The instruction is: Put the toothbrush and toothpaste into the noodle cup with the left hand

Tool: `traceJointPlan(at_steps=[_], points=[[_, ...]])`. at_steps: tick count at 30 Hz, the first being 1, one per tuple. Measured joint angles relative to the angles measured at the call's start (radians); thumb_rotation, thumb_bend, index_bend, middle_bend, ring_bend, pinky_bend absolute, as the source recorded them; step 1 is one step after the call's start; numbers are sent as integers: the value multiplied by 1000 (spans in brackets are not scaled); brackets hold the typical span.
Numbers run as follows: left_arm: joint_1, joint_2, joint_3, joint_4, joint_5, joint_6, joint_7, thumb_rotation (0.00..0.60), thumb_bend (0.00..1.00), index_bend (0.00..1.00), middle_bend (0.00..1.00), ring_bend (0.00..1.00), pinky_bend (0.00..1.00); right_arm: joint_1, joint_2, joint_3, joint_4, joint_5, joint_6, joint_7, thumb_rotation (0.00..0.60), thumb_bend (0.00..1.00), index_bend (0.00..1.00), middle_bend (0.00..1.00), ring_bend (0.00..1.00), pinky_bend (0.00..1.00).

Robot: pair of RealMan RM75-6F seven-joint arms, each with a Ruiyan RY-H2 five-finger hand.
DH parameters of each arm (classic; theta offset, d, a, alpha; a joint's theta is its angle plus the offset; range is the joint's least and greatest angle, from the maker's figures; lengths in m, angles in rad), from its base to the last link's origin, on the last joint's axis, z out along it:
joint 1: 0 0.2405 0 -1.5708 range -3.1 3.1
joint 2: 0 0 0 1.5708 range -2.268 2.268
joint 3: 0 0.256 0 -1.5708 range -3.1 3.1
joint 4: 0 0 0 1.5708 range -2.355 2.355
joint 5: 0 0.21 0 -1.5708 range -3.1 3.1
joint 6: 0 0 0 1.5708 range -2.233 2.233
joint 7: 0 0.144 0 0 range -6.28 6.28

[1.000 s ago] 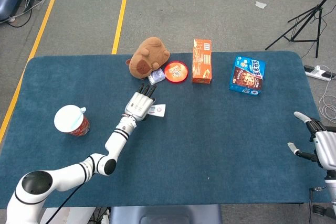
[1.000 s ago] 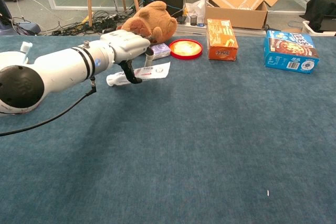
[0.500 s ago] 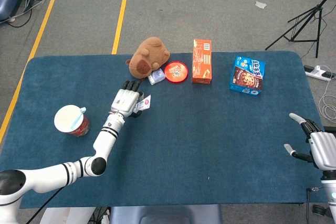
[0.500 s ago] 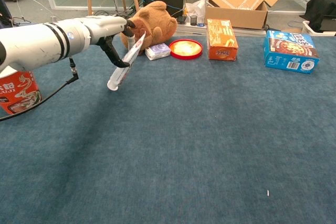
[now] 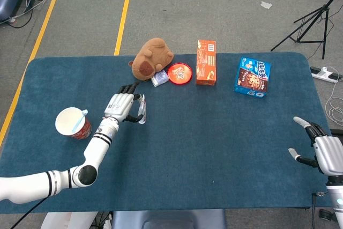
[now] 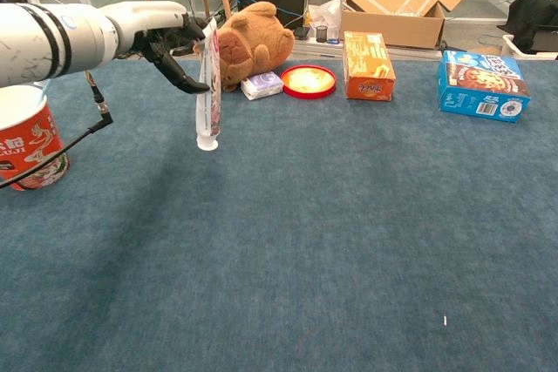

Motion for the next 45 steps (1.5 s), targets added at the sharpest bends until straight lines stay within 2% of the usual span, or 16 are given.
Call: traceJointPlan(at_steps=[18, 31, 39, 45], points=[[89, 219, -1, -298, 38, 97, -139, 600, 287, 640, 0, 0, 0, -37, 7, -14, -60, -67, 102, -73, 600, 157, 191, 256, 237, 596], [138, 387, -18, -509, -22, 187, -182, 600, 322, 644, 0, 0, 0, -49, 57, -18, -146, -134, 160, -154, 600, 157, 191, 256, 237, 596], [169, 479, -25, -561, -41, 201, -226, 600, 332, 647, 0, 0, 0, -50, 64, -16, -161, -144, 168, -173, 600, 156, 191, 256, 237, 596], [207, 540, -12, -573, -26, 194, -267, 600, 333, 648, 0, 0, 0, -53, 68, -15, -172, -148, 176, -186, 600, 156, 191, 256, 237, 596]])
